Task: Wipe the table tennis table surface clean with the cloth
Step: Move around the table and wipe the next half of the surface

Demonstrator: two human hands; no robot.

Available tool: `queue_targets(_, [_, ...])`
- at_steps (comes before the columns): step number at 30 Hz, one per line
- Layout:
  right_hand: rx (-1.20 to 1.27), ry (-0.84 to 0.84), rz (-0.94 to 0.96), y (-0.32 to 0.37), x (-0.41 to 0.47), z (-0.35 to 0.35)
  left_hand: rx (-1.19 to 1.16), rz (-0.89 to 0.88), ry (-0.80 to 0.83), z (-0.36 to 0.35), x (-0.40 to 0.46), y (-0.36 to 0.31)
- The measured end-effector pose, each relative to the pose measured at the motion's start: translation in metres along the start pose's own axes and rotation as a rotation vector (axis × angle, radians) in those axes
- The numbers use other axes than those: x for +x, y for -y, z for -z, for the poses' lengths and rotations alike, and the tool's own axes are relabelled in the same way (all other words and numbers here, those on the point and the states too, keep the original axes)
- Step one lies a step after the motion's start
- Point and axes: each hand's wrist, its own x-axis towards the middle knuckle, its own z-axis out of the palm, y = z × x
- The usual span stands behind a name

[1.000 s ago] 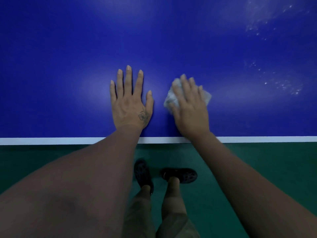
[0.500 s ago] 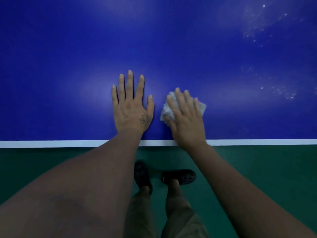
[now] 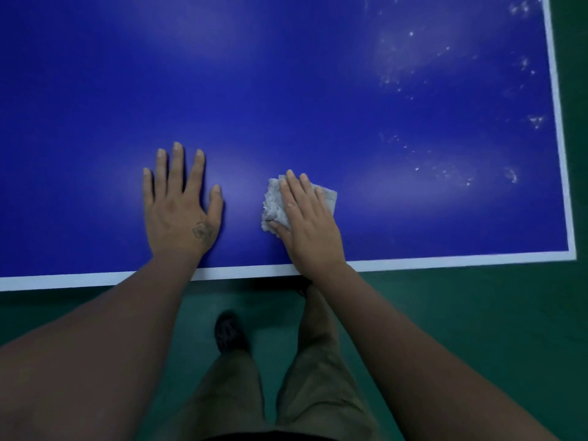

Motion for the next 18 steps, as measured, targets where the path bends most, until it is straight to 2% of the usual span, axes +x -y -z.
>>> queue_targets(4, [0.015,-0.019,0.088,-0.029,0.042,0.002,0.039,0.056,0.011,0.003,0.006,-0.017])
queue_targets(8, [0.028,-0.012,0.193,-0.064,0.096,0.007,0.033,0.058,-0.035,0.004,0.033,-0.061])
queue_targets(12, [-0.022,0.003,0.303,-0.108,0.165,0.014,-0.02,0.076,-0.104,-0.004,0.095,-0.116])
queue_targets(18, [-0.052,0.006,0.396,-0.165,0.28,0.027,-0.208,0.273,-0.19,-0.016,0.205,-0.174])
